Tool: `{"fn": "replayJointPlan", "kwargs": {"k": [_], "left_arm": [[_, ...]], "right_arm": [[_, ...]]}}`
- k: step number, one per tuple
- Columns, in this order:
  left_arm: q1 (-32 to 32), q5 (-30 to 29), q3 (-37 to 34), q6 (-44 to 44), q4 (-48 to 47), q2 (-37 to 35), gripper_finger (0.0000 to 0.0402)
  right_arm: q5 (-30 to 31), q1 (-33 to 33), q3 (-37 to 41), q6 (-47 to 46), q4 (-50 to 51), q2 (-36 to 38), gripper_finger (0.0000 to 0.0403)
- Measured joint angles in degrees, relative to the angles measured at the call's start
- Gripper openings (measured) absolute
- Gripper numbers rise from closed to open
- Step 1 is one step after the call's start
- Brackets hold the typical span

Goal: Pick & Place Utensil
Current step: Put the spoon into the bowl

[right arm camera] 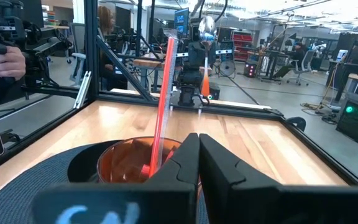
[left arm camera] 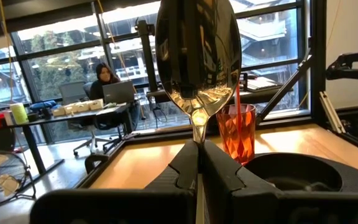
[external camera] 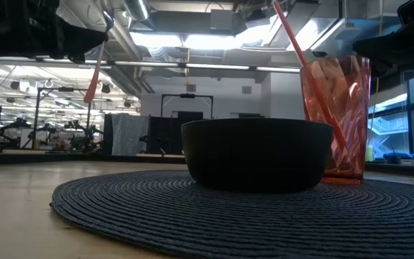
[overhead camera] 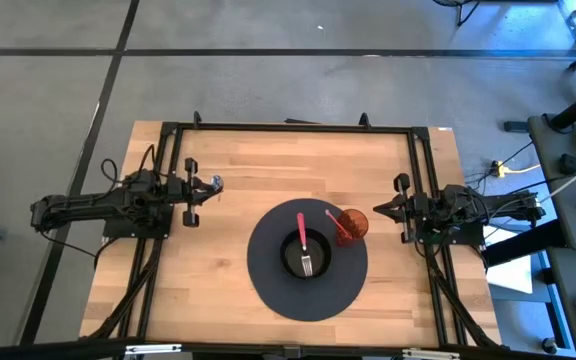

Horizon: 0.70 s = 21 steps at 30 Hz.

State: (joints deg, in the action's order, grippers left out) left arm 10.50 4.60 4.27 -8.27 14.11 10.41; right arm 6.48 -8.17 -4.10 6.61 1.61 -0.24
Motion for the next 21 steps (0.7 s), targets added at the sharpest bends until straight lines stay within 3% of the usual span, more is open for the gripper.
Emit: {"fn": "replayJointPlan", "kwargs": {"k": [21], "left_arm": [[0.0, 0.0, 0.0, 0.0, -0.7, 0.0, 0.0003]], "right_arm": [[0.0, 0.0, 0.0, 0.5, 0.0, 0.0, 0.0012]]}}
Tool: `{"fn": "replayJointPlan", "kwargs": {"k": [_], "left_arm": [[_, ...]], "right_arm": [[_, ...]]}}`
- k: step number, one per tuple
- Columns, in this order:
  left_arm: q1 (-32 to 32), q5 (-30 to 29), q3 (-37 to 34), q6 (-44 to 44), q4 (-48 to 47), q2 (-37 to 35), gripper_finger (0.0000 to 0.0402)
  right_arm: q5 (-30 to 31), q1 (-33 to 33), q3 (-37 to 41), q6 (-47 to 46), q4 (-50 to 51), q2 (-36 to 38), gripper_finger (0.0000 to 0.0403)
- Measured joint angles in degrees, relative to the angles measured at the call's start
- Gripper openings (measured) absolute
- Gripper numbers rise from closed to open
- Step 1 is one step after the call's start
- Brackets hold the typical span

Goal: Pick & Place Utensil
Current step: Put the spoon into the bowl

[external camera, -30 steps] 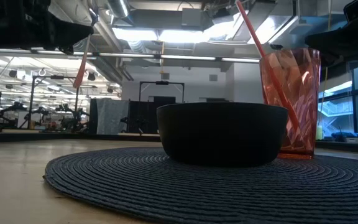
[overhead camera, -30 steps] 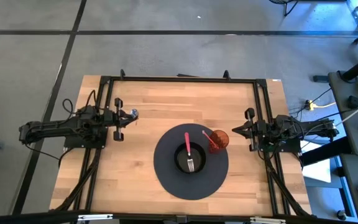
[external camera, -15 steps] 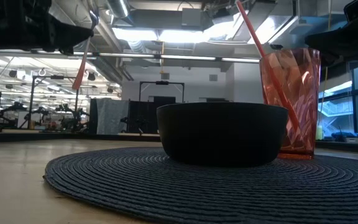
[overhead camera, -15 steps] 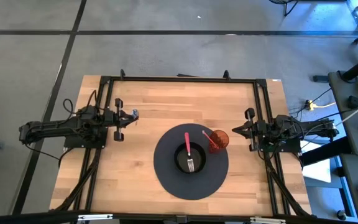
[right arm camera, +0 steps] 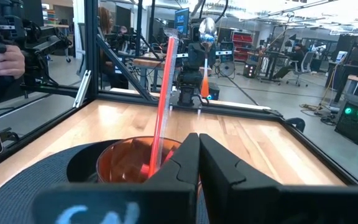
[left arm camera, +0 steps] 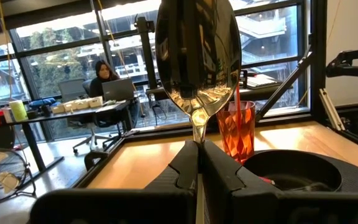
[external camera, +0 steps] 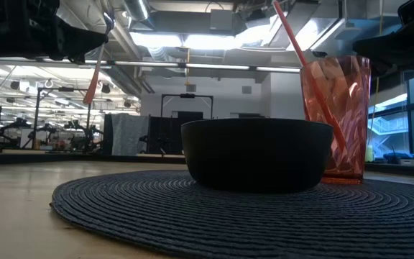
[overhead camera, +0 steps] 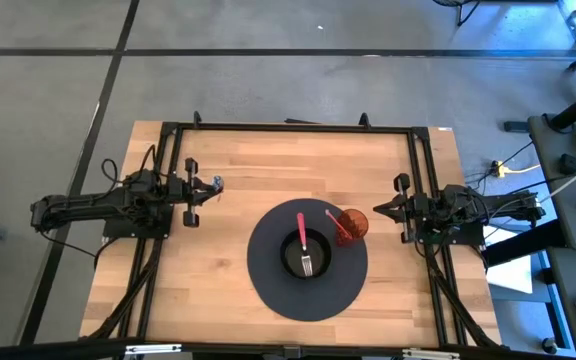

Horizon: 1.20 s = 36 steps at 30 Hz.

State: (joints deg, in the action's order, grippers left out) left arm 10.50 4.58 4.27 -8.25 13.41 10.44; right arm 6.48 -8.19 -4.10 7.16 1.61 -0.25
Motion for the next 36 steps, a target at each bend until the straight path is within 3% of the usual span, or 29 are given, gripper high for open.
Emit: {"fn": "replayJointPlan", "kwargs": {"k": [8, 16, 27, 36], "left_arm": [[-0.1, 0.0, 0.1, 1.5, 4.1, 1.5, 0.0003], [-1.7, -1.1, 4.7, 0.1, 6.2, 9.8, 0.0003], [-8.0, -3.7, 18.3, -3.5, 3.2, 29.0, 0.0003], [-18.1, -13.8, 32.9, -6.4, -7.8, 42.6, 0.0003]], "right_arm": [[0.0, 0.0, 0.0, 0.7, 0.0, 0.0, 0.0012], [0.0, 0.0, 0.0, 0.7, 0.0, 0.0, 0.0012], [0.0, 0.0, 0.0, 0.4, 0.0, 0.0, 0.0012], [0.0, 0.0, 0.0, 0.4, 0.0, 0.0, 0.0012]]}}
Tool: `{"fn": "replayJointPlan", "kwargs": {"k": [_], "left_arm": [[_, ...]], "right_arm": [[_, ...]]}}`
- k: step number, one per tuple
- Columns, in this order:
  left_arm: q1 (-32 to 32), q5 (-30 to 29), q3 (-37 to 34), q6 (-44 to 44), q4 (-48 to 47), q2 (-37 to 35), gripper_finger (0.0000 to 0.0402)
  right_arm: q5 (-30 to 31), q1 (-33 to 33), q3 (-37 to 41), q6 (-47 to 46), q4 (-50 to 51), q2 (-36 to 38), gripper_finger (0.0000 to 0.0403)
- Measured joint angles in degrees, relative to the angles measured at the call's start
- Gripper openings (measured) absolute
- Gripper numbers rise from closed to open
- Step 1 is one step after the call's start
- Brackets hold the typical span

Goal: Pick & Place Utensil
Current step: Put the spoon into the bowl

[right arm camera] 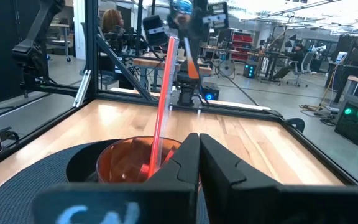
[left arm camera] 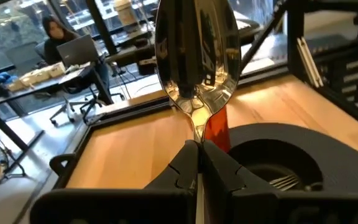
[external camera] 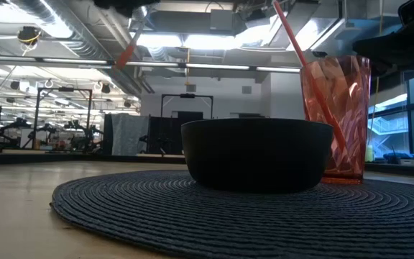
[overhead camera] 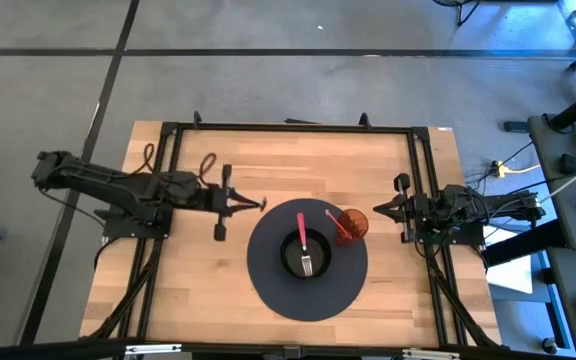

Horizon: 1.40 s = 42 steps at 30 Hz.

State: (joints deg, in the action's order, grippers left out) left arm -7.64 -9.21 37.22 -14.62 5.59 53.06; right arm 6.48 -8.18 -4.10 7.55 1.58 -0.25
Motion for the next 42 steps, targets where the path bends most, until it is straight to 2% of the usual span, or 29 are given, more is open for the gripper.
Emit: {"fn": "replayJointPlan", "kwargs": {"k": [11, 15, 22, 25, 30, 38, 42], "left_arm": [[-11.6, -11.4, 16.6, 0.3, -13.0, 15.4, 0.0003], [-13.9, -14.5, 24.6, 1.0, -21.8, 22.7, 0.0003], [-15.3, -19.6, 38.4, 5.7, -39.0, 34.8, 0.0003], [-15.3, -20.7, 43.2, 6.9, -45.8, 39.8, 0.0003], [-15.3, -26.0, 49.7, 6.5, -54.5, 48.2, 0.0003], [-17.1, -26.7, 58.7, -0.6, -62.6, 60.0, 0.0003], [-18.0, -26.6, 64.5, -4.0, -63.8, 65.2, 0.0003]], "right_arm": [[0.0, 0.0, 0.0, 0.0, 0.0, 0.0, 0.0012], [0.0, 0.0, 0.0, 0.0, 0.0, 0.0, 0.0012], [0.0, 0.0, 0.0, -1.2, 0.0, 0.0, 0.0012], [0.0, 0.0, 0.0, -1.3, 0.0, 0.0, 0.0012], [0.0, 0.0, 0.0, -1.3, 0.0, 0.0, 0.0012], [0.0, 0.0, 0.0, -1.3, 0.0, 0.0, 0.0012], [0.0, 0.0, 0.0, -1.5, 0.0, 0.0, 0.0012]]}}
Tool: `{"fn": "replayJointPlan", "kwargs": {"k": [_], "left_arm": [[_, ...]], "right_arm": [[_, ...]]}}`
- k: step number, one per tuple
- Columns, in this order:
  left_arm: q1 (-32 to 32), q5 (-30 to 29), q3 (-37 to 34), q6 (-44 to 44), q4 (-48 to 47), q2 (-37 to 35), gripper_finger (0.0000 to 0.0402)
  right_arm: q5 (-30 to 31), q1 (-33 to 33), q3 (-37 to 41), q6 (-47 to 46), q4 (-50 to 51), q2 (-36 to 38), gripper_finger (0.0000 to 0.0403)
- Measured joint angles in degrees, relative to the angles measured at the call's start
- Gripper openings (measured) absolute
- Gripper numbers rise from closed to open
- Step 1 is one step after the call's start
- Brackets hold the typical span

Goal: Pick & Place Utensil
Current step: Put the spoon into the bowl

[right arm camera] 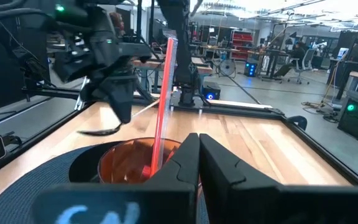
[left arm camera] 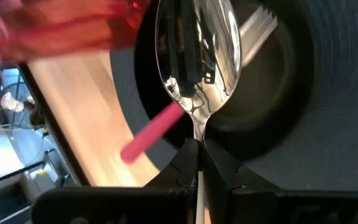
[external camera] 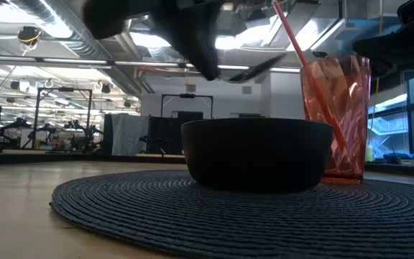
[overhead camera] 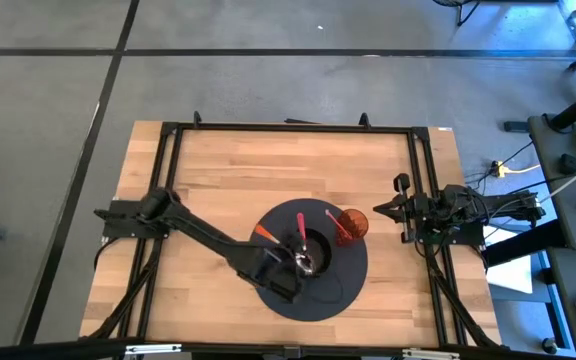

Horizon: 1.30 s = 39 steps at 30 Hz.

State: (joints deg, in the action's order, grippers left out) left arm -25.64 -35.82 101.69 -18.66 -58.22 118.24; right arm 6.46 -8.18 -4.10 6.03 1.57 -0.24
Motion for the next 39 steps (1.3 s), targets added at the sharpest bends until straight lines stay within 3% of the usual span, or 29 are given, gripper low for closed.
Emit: {"fn": "replayJointPlan", "kwargs": {"k": [6, 12, 30, 39], "left_arm": [[2.1, -0.2, 9.3, -2.4, -4.2, 7.3, 0.0003], [4.5, 1.4, 14.1, -2.5, -9.6, 12.4, 0.0003], [5.4, 5.5, 14.7, -3.2, -9.7, 14.9, 0.0003], [5.4, 7.7, 14.7, -7.6, -9.2, 16.9, 0.0003]], "right_arm": [[0.0, 0.0, 0.0, -0.4, -0.4, 0.0, 0.0012], [0.0, 0.0, 0.0, -1.0, -0.4, 0.0, 0.0012], [0.0, 0.0, 0.0, -0.9, -0.4, 0.0, 0.0012], [0.0, 0.0, 0.0, -0.9, -0.4, 0.0, 0.0012]]}}
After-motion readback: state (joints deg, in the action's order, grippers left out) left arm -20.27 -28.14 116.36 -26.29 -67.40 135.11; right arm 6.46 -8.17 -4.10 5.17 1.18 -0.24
